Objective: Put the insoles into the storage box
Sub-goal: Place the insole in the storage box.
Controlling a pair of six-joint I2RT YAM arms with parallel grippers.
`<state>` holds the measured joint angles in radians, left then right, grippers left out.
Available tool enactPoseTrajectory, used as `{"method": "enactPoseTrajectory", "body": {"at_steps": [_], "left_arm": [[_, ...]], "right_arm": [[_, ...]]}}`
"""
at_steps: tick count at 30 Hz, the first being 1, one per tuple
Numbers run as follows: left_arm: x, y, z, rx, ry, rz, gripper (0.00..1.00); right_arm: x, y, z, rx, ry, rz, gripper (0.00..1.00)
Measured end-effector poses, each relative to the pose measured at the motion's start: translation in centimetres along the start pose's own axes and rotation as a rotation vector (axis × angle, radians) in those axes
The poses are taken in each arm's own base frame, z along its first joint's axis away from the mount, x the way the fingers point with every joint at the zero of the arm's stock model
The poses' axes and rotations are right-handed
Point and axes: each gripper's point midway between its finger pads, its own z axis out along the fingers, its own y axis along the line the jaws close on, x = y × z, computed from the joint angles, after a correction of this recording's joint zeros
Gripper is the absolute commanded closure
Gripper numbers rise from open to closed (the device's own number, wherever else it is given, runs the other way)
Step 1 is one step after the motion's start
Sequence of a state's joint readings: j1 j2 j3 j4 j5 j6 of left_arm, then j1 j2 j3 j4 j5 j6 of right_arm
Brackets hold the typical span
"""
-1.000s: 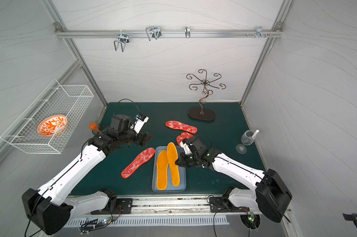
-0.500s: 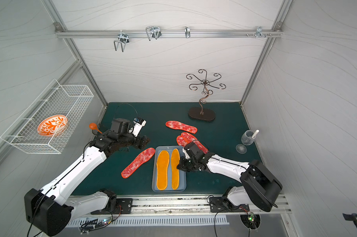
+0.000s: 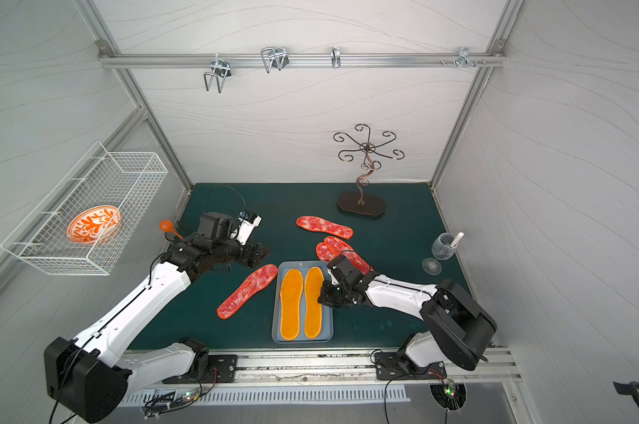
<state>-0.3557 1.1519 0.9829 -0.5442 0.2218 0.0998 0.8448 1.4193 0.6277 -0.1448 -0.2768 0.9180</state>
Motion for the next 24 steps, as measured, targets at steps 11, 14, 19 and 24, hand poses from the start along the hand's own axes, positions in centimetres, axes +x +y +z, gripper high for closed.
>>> {"method": "enactPoseTrajectory", "body": {"at_steps": [11,14,19,24], "left_arm": [[0.2,0.1,0.1,-0.002,0.004,-0.009,0.16],[0.4,0.1,0.2,-0.002,0.008,-0.011,0.16],[0.4,0.1,0.2,-0.003,0.008,-0.015,0.16],[0.4,0.2,0.2,-0.008,0.008,-0.027,0.16]], "right_arm": [[-0.2,-0.1,-0.4,0.034,0.003,-0.044,0.80],[-0.1,-0.2,-0.4,0.046,0.006,-0.056,0.75],[-0.3,-0.1,-0.7,0.058,0.006,-0.081,0.70],[-0.6,0.2,-1.1,0.074,0.005,-0.107,0.64]]}}
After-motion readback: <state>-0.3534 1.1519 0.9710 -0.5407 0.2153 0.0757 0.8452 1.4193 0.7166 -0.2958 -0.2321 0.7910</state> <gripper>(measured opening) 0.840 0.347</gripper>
